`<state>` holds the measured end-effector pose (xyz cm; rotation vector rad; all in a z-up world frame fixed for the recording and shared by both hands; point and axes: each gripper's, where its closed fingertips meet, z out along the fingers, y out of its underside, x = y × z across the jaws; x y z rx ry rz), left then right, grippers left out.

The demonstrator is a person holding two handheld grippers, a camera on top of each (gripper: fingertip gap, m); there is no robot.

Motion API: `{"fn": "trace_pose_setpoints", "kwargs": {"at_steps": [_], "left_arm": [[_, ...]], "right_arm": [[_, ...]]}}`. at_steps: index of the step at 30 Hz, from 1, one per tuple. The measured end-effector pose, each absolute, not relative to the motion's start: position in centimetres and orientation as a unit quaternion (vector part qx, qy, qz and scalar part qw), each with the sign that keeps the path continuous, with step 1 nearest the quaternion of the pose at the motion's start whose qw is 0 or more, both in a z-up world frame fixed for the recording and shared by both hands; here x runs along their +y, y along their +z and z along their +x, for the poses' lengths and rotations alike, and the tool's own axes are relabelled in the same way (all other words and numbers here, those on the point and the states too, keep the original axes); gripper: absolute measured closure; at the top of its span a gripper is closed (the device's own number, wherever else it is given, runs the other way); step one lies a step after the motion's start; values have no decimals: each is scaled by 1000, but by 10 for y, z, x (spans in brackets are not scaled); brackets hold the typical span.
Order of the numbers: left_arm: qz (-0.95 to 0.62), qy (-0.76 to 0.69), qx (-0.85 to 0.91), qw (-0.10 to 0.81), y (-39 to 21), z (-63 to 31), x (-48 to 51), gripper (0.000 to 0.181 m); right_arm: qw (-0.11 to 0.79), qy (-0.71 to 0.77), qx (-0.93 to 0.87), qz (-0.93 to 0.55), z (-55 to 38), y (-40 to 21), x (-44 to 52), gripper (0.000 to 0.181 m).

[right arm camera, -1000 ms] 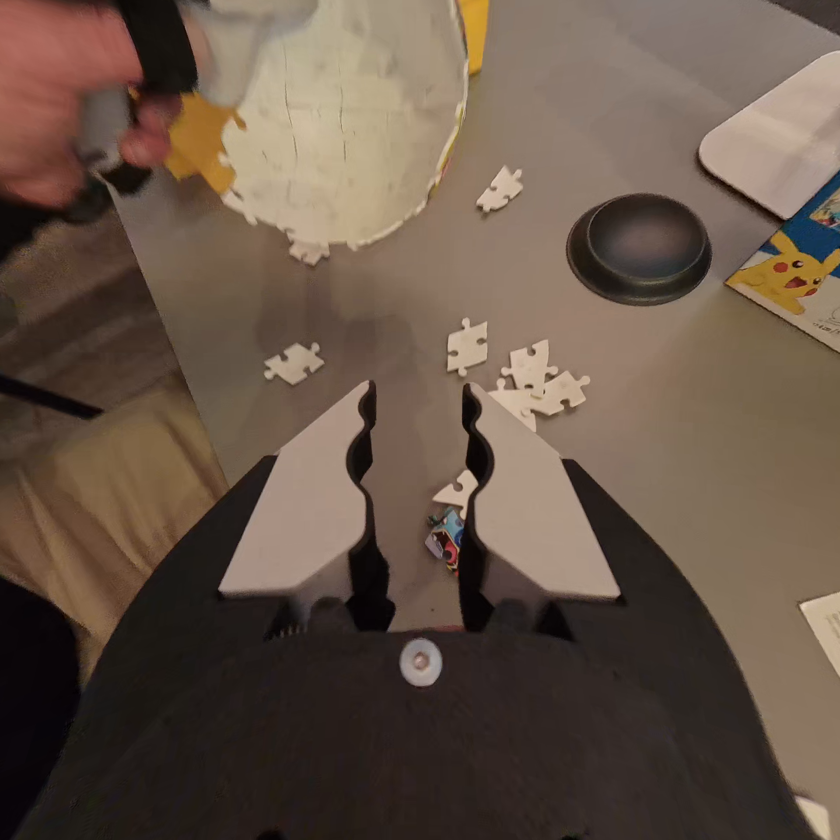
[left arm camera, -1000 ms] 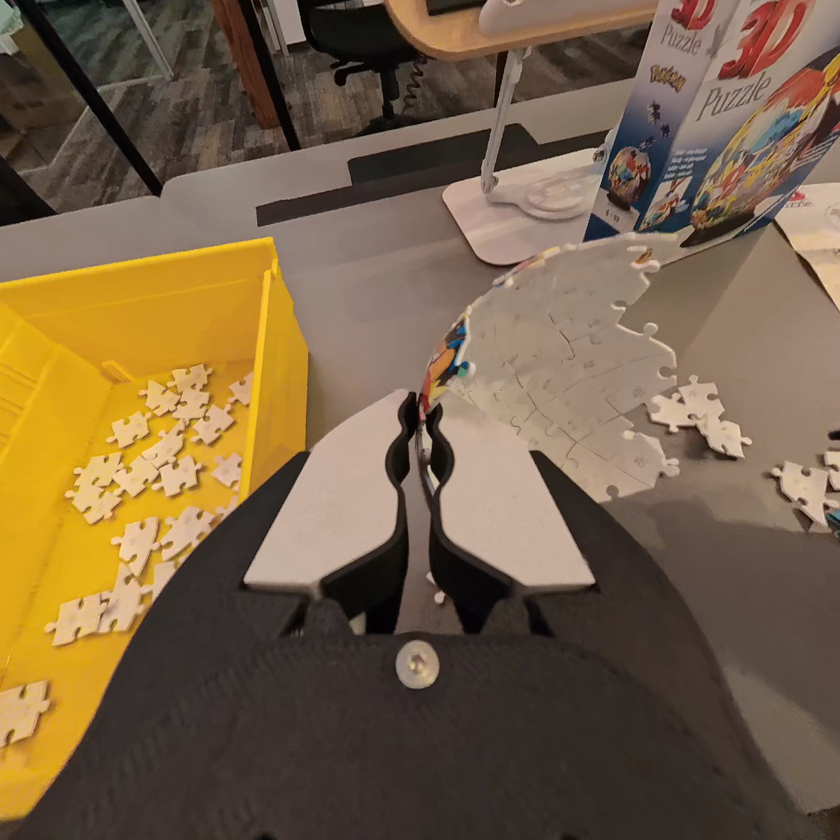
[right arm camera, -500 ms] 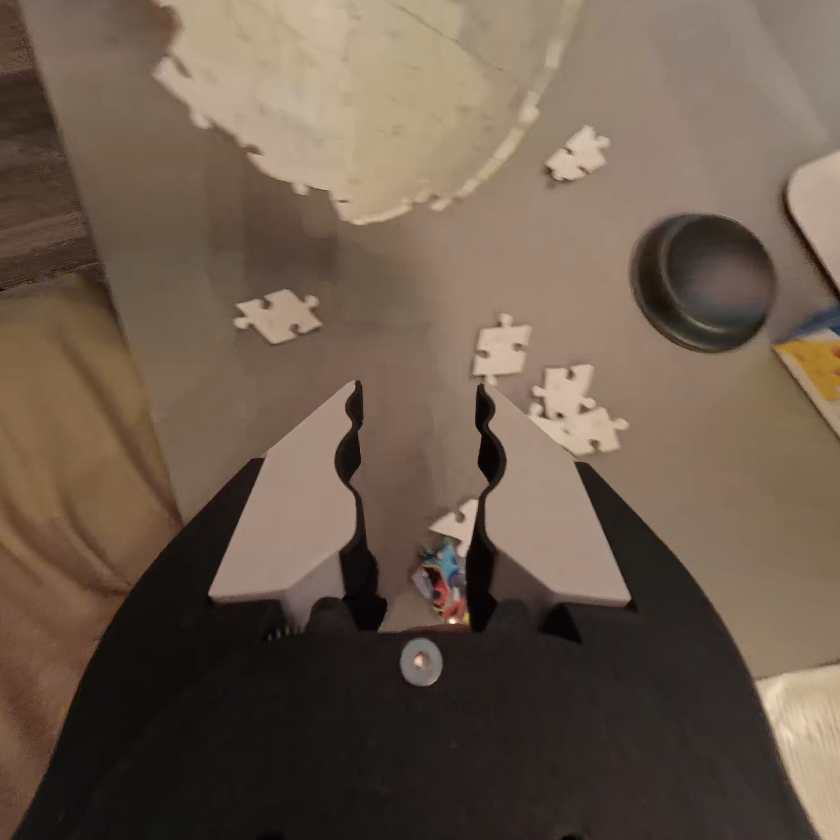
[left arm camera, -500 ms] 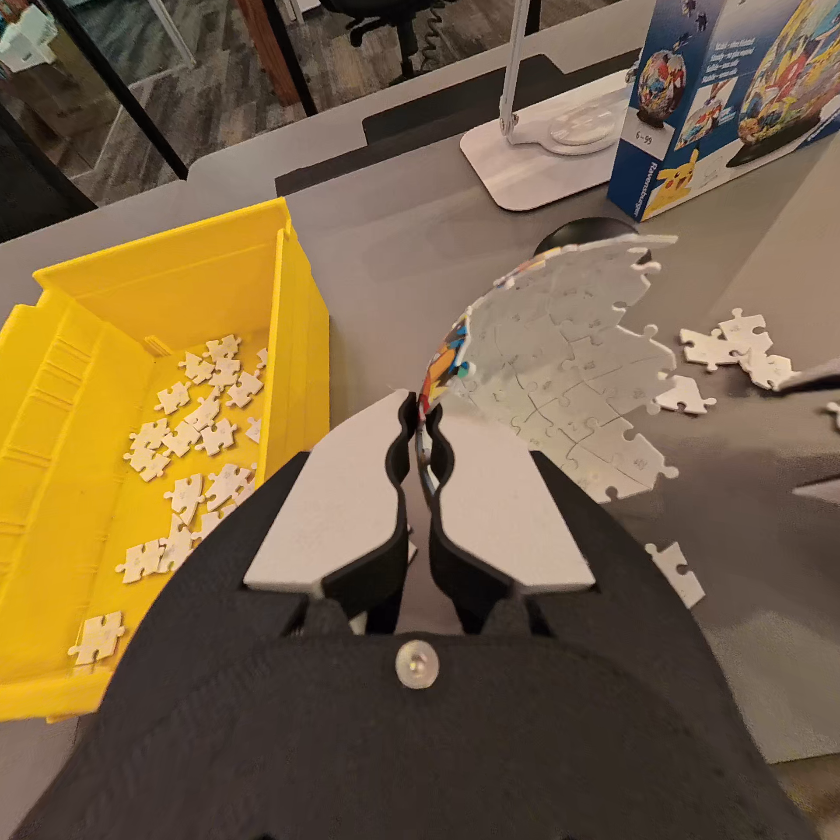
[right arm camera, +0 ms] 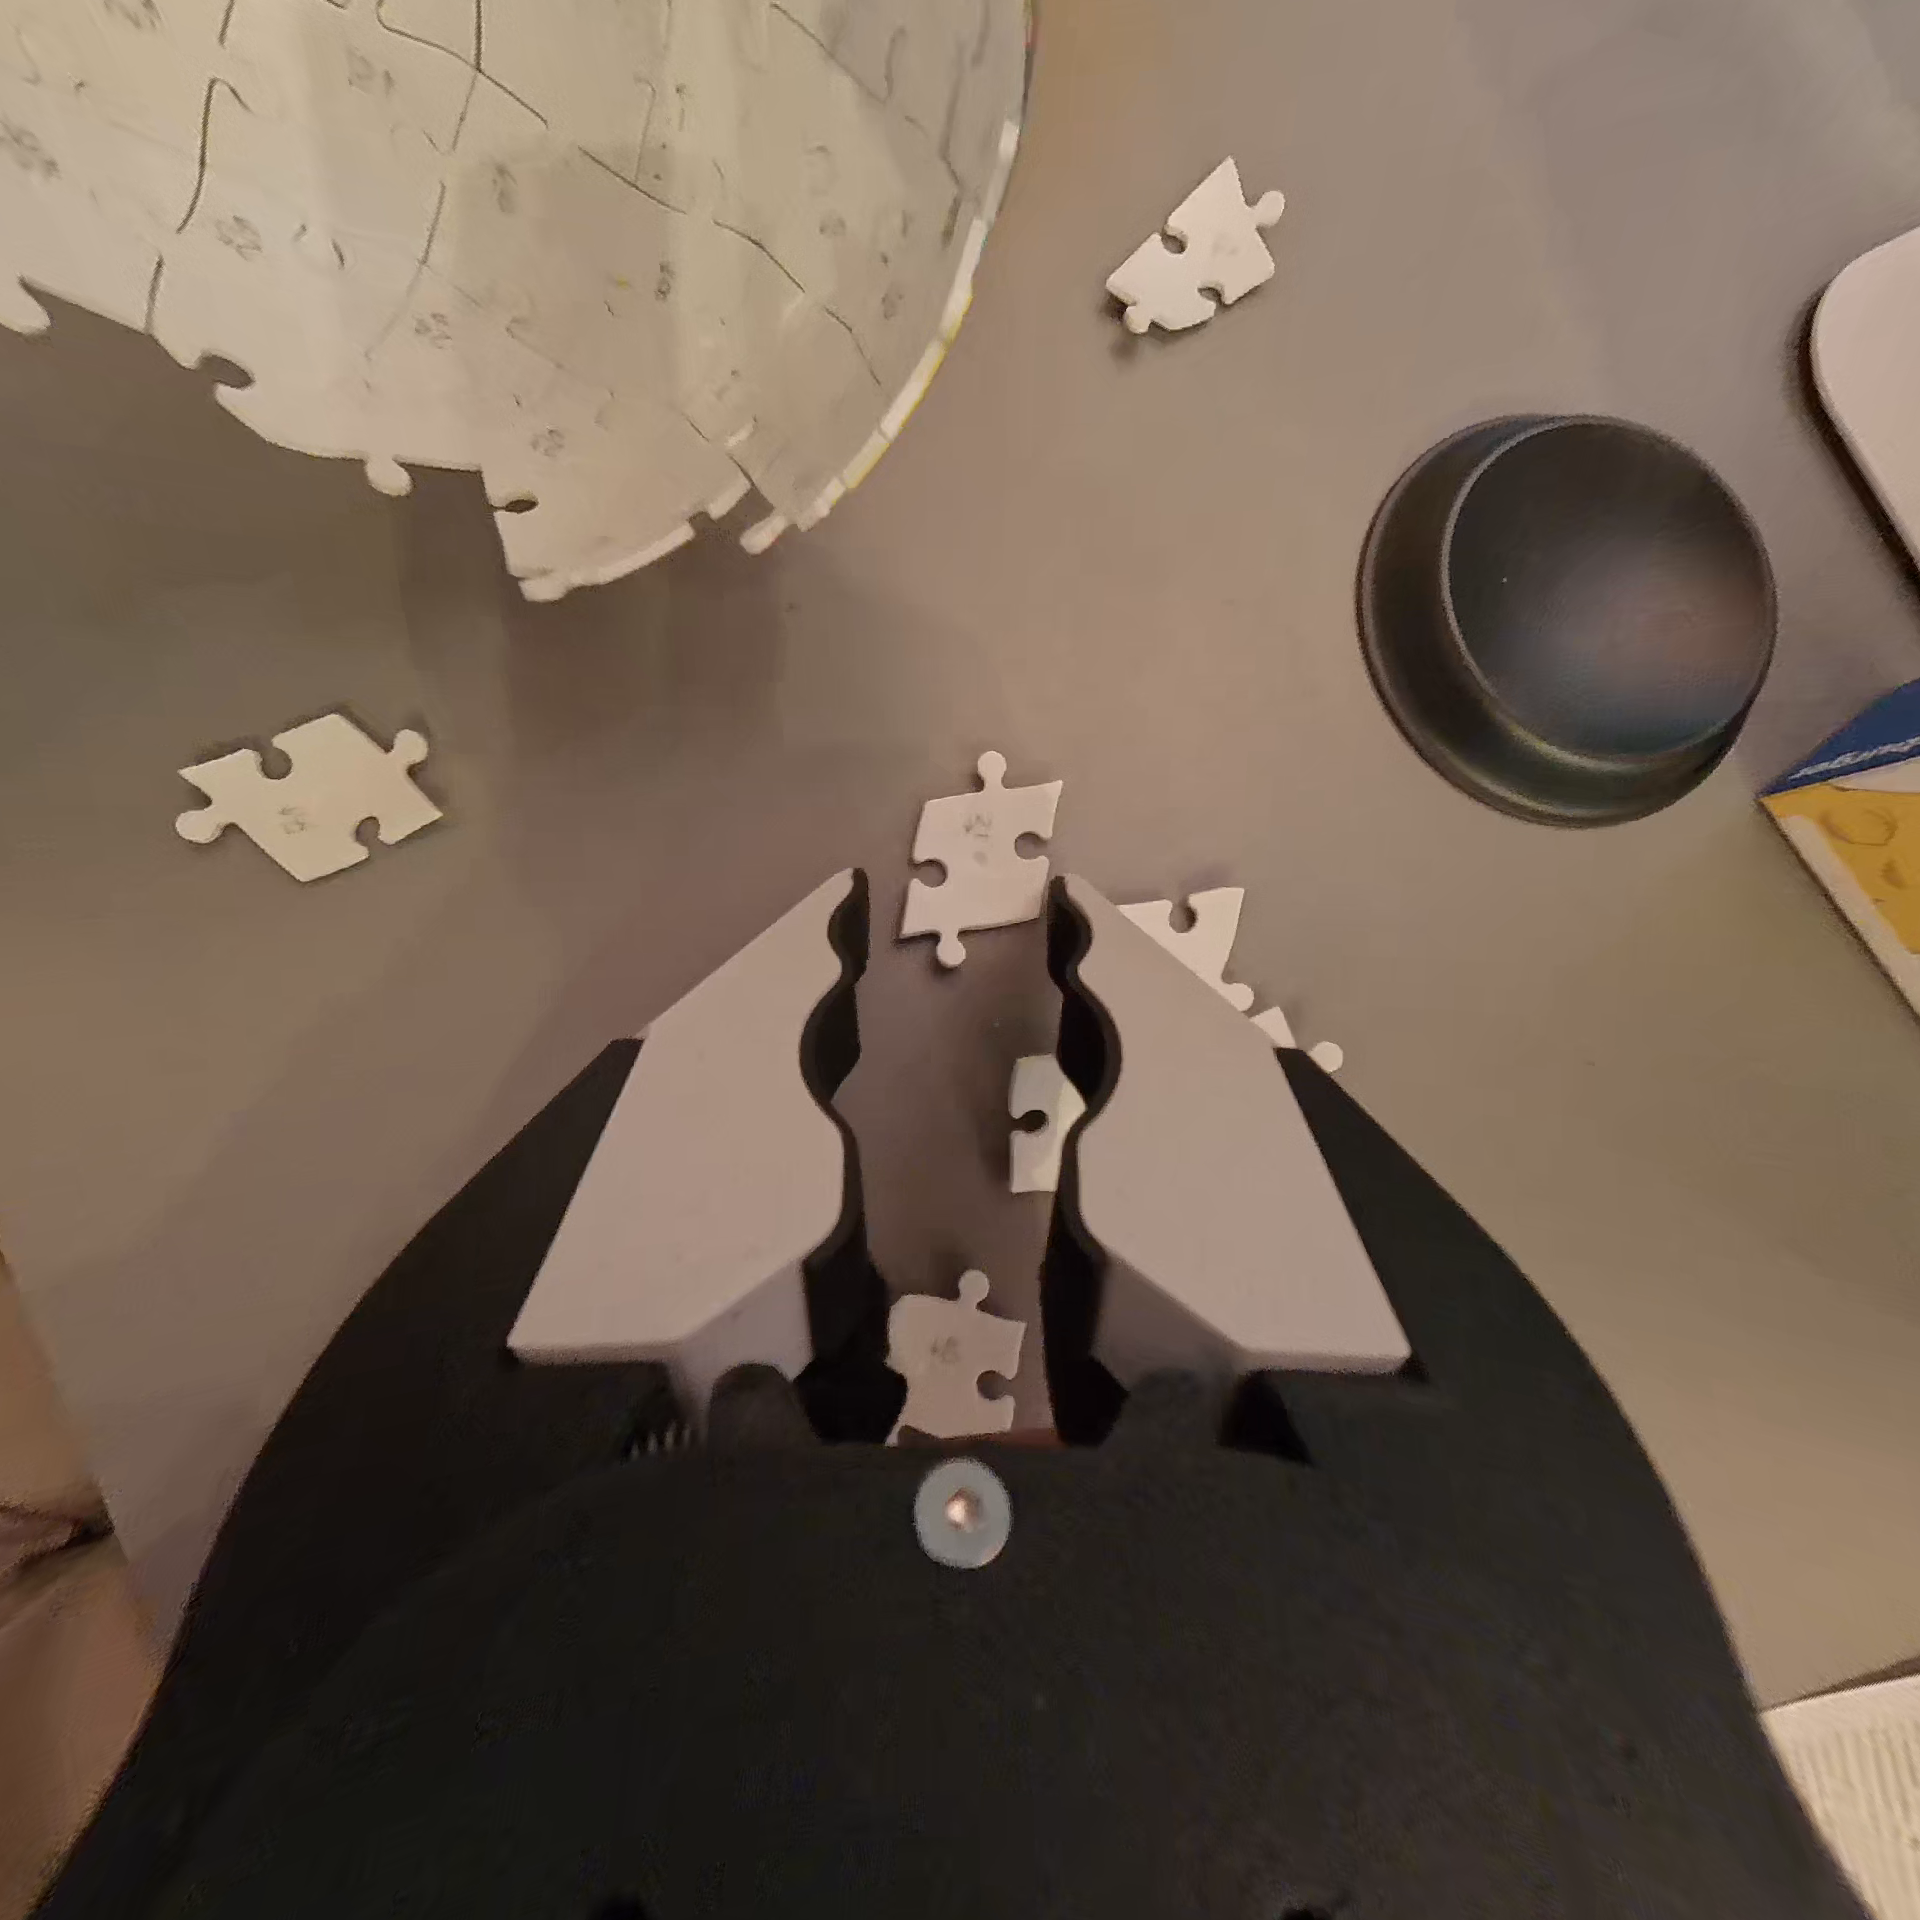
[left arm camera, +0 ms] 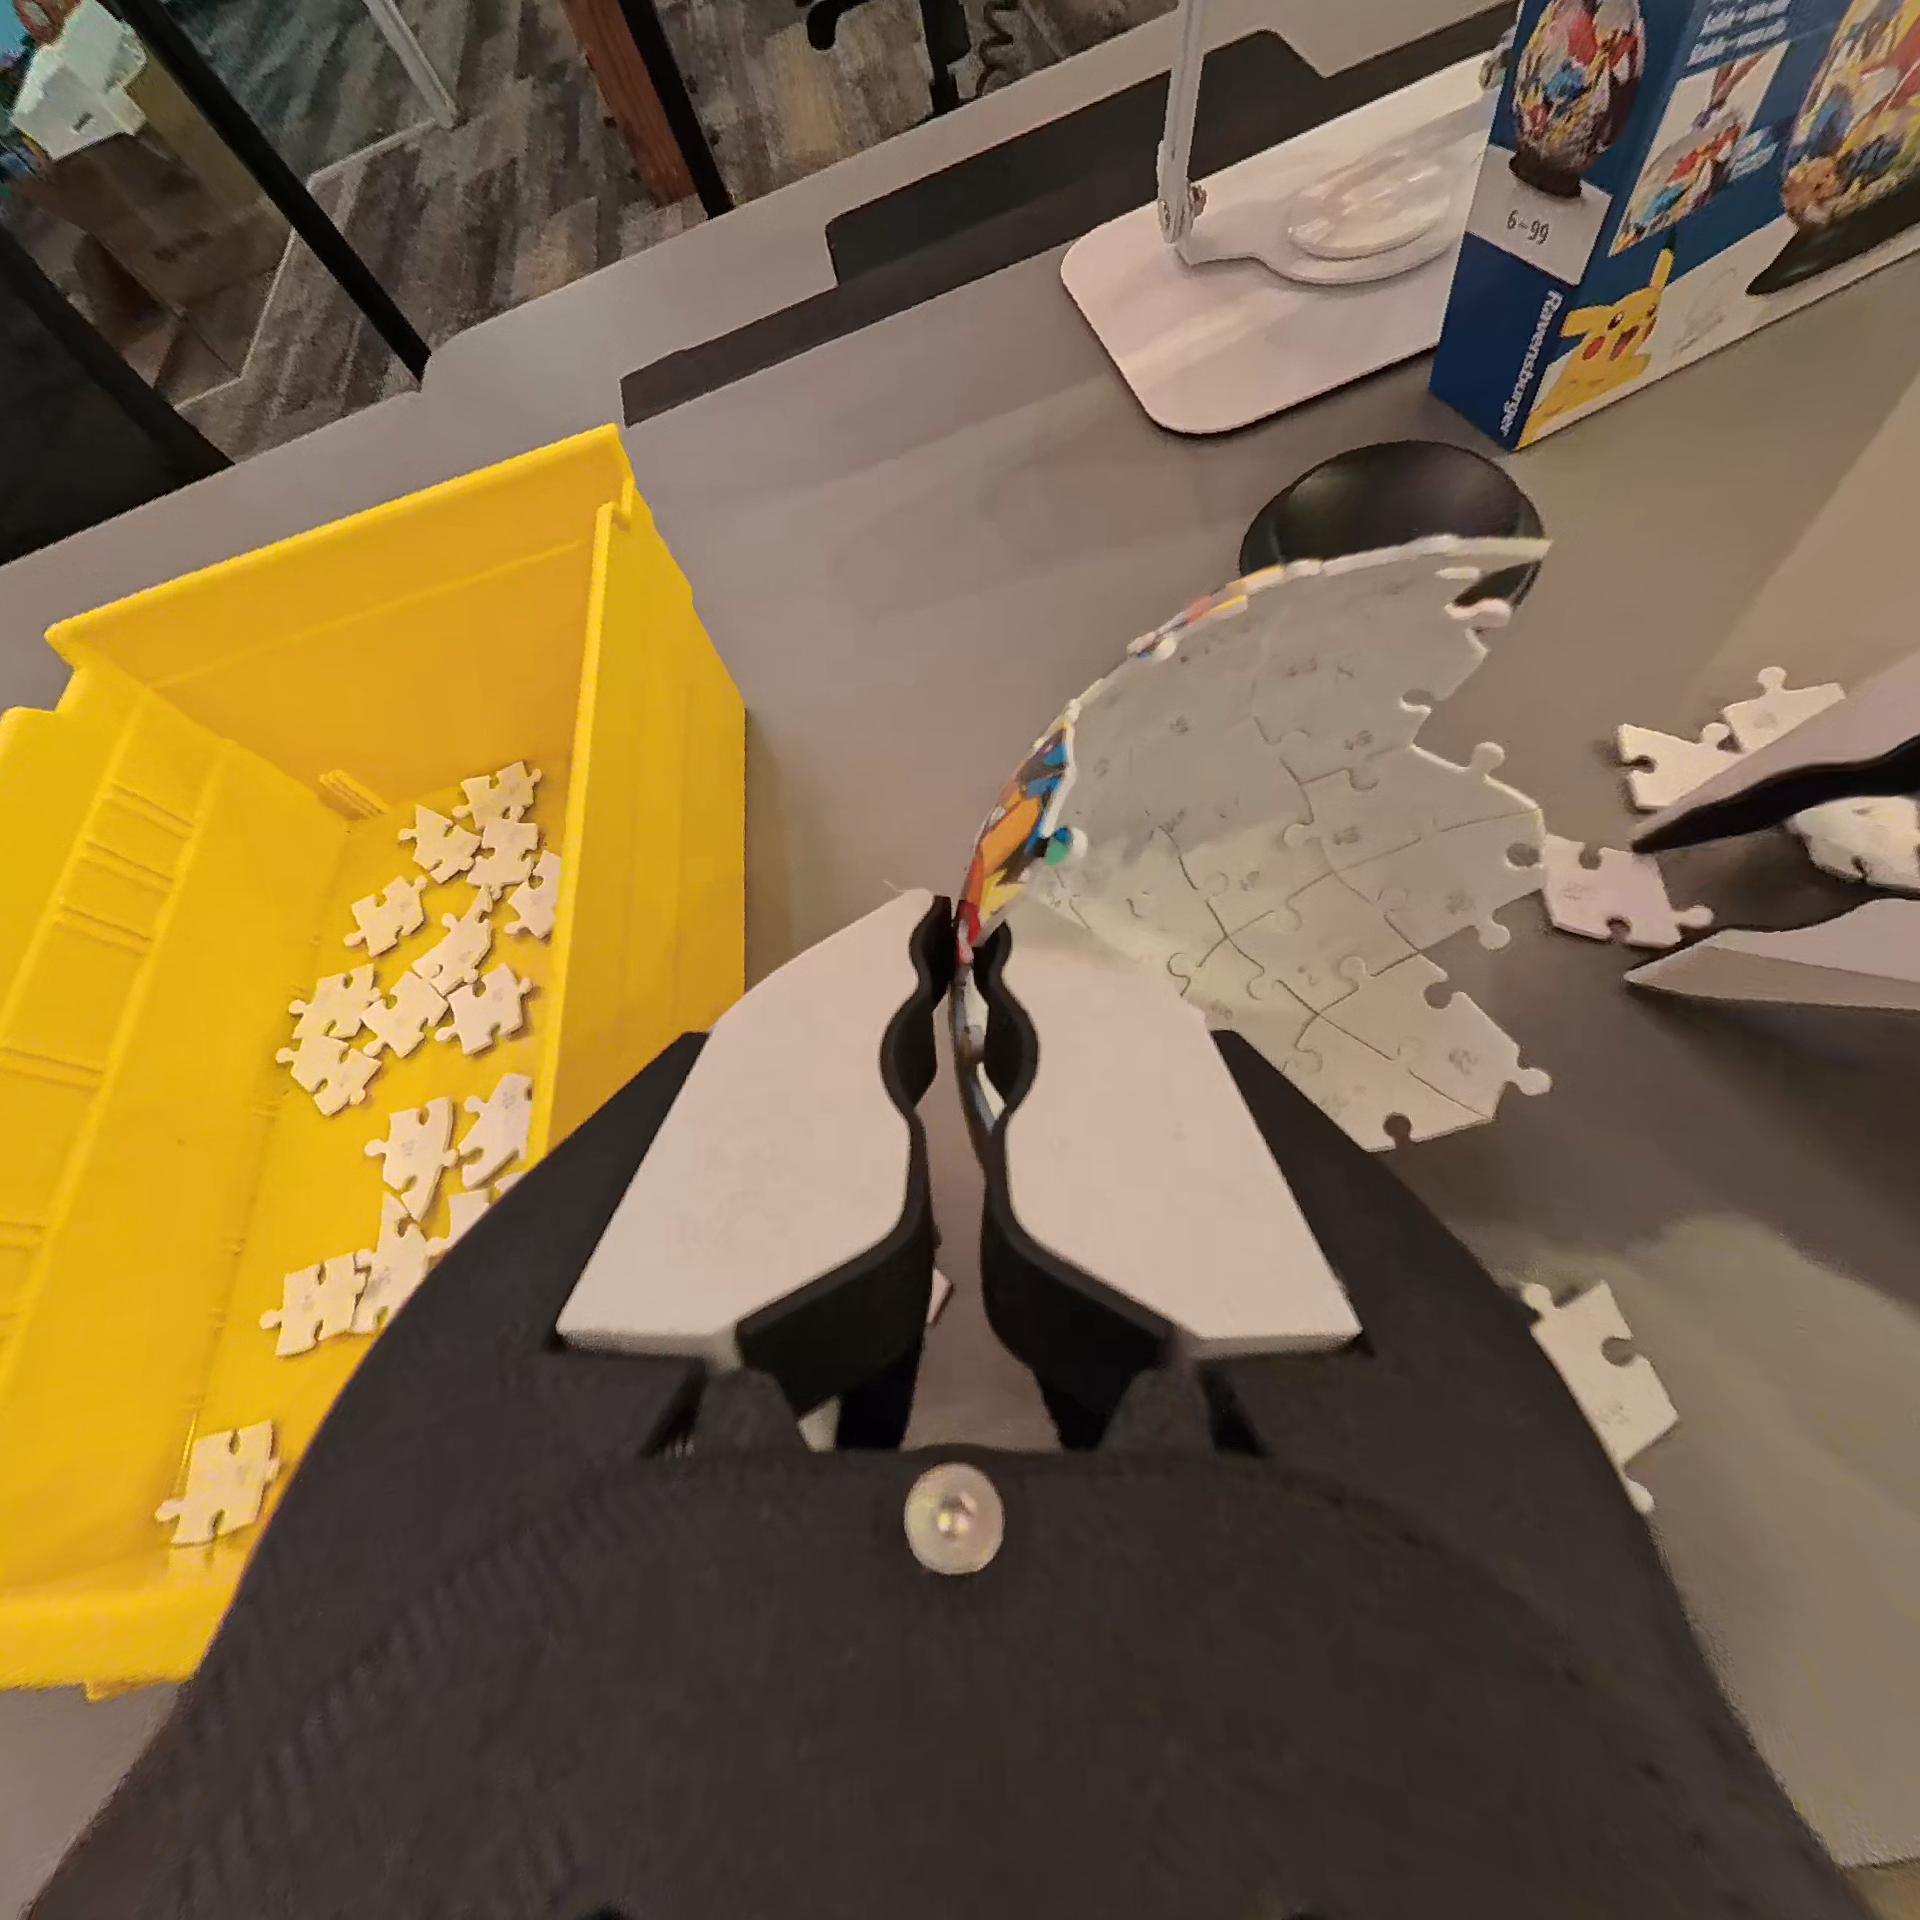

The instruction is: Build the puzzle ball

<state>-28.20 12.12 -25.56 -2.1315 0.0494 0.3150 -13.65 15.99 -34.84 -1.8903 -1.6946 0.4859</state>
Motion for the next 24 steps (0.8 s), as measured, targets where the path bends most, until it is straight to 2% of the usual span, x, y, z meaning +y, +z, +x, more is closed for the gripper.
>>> {"fn": "trace_pose_setpoints", "kwargs": {"at_steps": [2,10,11,17,20,22,24], "left_arm": [[-873,129,22,471,-258,-281,124,178],[-872,148,50,464,-260,-274,132,178],[-871,149,52,465,-260,-274,132,178],[-870,160,65,463,-259,-274,132,178],[-869,165,69,462,-259,-275,133,178],[-868,171,74,461,-258,-276,135,178],[-868,170,77,461,-259,-276,136,178]], "right_arm": [[272,184,-626,-707,-137,-349,157,154],[273,189,-634,-698,-140,-349,139,157],[274,189,-641,-692,-141,-349,136,166],[283,181,-664,-668,-140,-345,131,172],[285,186,-651,-678,-139,-340,136,156],[274,185,-648,-686,-138,-343,137,130],[269,184,-651,-685,-138,-348,138,130]]}}
